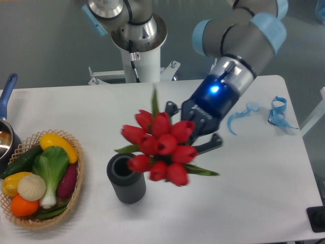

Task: Insert the flowers into the vase
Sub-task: 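Carry the red tulip bunch with the gripper over the black vase, then lower the tulip stems into the black vase opening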

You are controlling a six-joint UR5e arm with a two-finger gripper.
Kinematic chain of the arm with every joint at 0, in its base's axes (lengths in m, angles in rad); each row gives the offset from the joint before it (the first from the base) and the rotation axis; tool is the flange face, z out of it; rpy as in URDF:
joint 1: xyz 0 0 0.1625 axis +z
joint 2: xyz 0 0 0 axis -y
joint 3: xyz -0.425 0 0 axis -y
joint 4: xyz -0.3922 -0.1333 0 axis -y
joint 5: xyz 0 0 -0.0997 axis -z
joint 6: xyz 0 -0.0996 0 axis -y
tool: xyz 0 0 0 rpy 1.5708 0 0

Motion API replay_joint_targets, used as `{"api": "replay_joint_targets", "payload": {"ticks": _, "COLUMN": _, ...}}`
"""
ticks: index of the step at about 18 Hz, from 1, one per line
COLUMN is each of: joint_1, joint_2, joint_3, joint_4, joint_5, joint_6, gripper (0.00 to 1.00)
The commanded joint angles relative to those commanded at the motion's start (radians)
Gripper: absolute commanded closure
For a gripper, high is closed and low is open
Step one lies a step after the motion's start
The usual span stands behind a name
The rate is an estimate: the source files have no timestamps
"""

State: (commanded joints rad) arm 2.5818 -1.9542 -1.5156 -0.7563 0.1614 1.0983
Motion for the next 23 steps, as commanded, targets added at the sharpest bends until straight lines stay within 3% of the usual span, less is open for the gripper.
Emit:
{"api": "replay_joint_targets", "payload": {"ticks": 4, "joint_1": -0.049, "joint_2": 0.003, "joint_3": -0.057, "joint_4": 0.003, "joint_5": -0.059, "joint_6": 0.043, "gripper": 0.80}}
{"api": "replay_joint_targets", "payload": {"ticks": 16, "joint_1": -0.038, "joint_2": 0.063, "joint_3": -0.166, "joint_4": 0.003, "joint_5": -0.118, "joint_6": 0.058, "gripper": 0.81}}
{"api": "replay_joint_targets", "payload": {"ticks": 23, "joint_1": -0.019, "joint_2": 0.064, "joint_3": -0.107, "joint_4": 0.002, "joint_5": -0.122, "joint_6": 0.055, "gripper": 0.82}}
